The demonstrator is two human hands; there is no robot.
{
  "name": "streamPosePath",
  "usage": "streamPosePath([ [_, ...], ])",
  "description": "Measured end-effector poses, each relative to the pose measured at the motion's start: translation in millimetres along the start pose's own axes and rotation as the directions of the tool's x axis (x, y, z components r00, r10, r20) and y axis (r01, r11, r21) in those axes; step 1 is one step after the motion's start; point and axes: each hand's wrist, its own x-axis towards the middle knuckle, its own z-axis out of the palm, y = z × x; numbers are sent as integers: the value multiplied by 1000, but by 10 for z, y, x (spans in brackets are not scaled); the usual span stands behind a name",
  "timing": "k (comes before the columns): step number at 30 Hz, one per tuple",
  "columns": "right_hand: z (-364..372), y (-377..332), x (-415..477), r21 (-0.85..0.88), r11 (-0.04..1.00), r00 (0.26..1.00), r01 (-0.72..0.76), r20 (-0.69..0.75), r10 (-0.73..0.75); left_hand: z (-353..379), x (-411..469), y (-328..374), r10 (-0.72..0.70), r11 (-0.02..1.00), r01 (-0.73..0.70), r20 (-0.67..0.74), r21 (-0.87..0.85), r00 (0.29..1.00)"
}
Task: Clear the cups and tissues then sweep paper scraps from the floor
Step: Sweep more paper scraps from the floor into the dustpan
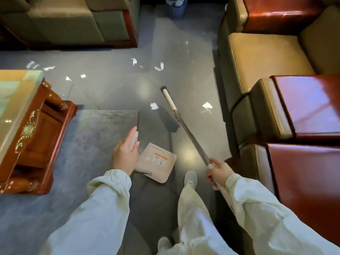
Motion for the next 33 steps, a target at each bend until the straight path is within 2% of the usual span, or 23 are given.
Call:
streamPosePath([
  [2, -96, -248, 228, 13, 999, 999, -31, 16, 30, 149, 324, 164, -2, 1000, 2, 29, -9, 1000],
  [4, -289, -573, 439, 7, 1000, 1000, 10, 9, -10, 276, 648, 335, -14, 999, 16, 52, -31, 999],
  [6, -549, -882, 658, 27, 999, 998, 46, -37, -45, 405, 949, 502, -31, 999, 32, 44, -17, 999],
  [10, -994, -1303, 987, -18, 1000, 993, -9, -119, 7, 669, 1474, 809, -57, 998, 58, 41, -23, 998],
  [13, -1316, -1554, 1236, 45, 996, 990, -75, -113, 80, 877, 1807, 1019, 32, 999, -30, 48, -33, 998],
  [16, -1598, -1737, 1491, -12, 996, 980, -91, -179, 88, 1097, 2151, 1151, 86, 996, -83, 85, -39, 993],
  [20, -1781, -1821, 1802, 160, 961, 936, -224, -240, 258, 1427, 2591, 1263, 190, 981, -195, 164, 14, 968],
  [22, -1815, -1900, 1994, 256, 935, 925, -246, -227, 305, 1586, 2830, 1321, 235, 969, -245, 231, 17, 944],
  [25, -1795, -2044, 2166, 350, 883, 914, -312, -144, 380, 1773, 3217, 1452, 230, 969, -245, 274, 23, 934],
  [33, -1691, -2245, 1838, 78, 917, 920, -390, 73, 385, 1902, 3558, 1653, 229, 968, -250, 307, 33, 924],
])
